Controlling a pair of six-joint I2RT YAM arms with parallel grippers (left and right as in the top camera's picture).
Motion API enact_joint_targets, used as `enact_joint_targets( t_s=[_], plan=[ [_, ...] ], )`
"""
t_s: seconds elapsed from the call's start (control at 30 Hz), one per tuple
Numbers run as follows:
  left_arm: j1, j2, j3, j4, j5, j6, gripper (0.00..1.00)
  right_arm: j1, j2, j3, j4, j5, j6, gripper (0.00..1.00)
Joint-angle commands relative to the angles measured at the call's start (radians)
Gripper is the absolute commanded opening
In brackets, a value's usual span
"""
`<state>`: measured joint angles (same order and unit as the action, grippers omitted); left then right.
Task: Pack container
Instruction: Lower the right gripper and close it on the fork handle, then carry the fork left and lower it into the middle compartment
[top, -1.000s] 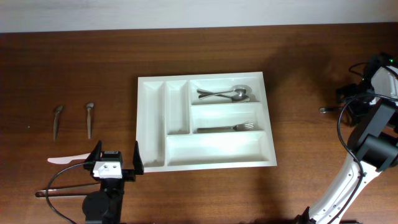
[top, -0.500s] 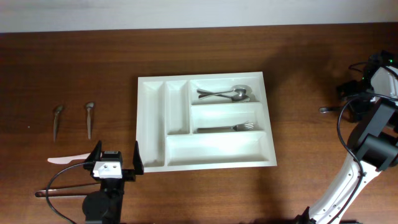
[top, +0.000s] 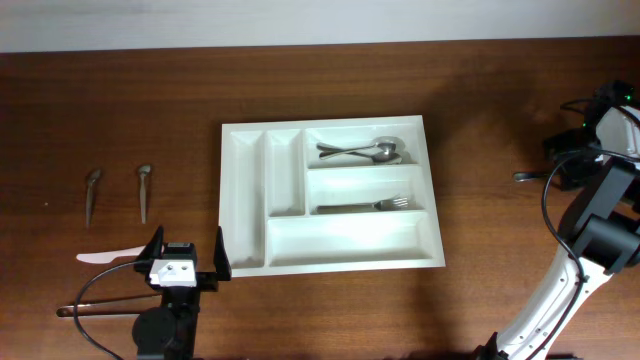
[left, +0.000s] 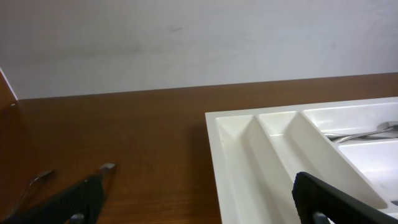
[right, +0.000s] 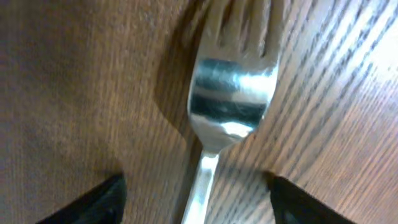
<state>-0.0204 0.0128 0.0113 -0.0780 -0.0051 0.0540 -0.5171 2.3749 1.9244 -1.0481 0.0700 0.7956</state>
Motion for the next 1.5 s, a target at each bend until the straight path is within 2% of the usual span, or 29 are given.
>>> enact_joint_targets(
  t_s=[0.0,0.17,0.37,0.43,0.53,0.73,0.9,1.13,1.47],
  plan=[
    [-0.003,-0.006,-0.003,-0.005,-0.003,0.016,0.99,0.005,0.067,-0.017,-0.01,0.018,-0.007,0.72],
    [-0.003,-0.006,-0.003,-0.005,-0.003,0.016,0.99,0.005,0.068,-0.017,-0.01,0.018,-0.006,0.55],
    [-0.003,-0.006,-0.003,-0.005,-0.003,0.016,0.99,0.005,0.068,-0.017,-0.01,0.052,-0.006,0.53],
    [-0.003,-0.006,-0.003,-0.005,-0.003,0.016,0.99,0.005,0.068,-0.017,-0.01,0.059,-0.006,0.48],
    [-0.003,-0.006,-0.003,-0.005,-0.003,0.016,0.99,0.005,0.068,-0.017,-0.01,0.059,-0.006,0.33],
    [-0.003,-0.006,-0.003,-0.005,-0.003,0.016,0.99,0.005,0.068,-0.017,-0.006,0.058,-0.006,0.2],
    [-0.003,-0.006,-0.003,-0.005,-0.003,0.016,0.99,0.005,0.068,-0.016,-0.002,0.058,-0.006,0.05],
    [-0.003,-0.006,-0.003,-0.005,-0.003,0.016,0.99,0.008,0.065,0.051,-0.041,0.047,-0.006,0.04],
    [-0.003,-0.006,-0.003,-0.005,-0.003,0.016,0.99,0.019,0.064,0.275,-0.174,0.027,-0.006,0.04]
  ],
)
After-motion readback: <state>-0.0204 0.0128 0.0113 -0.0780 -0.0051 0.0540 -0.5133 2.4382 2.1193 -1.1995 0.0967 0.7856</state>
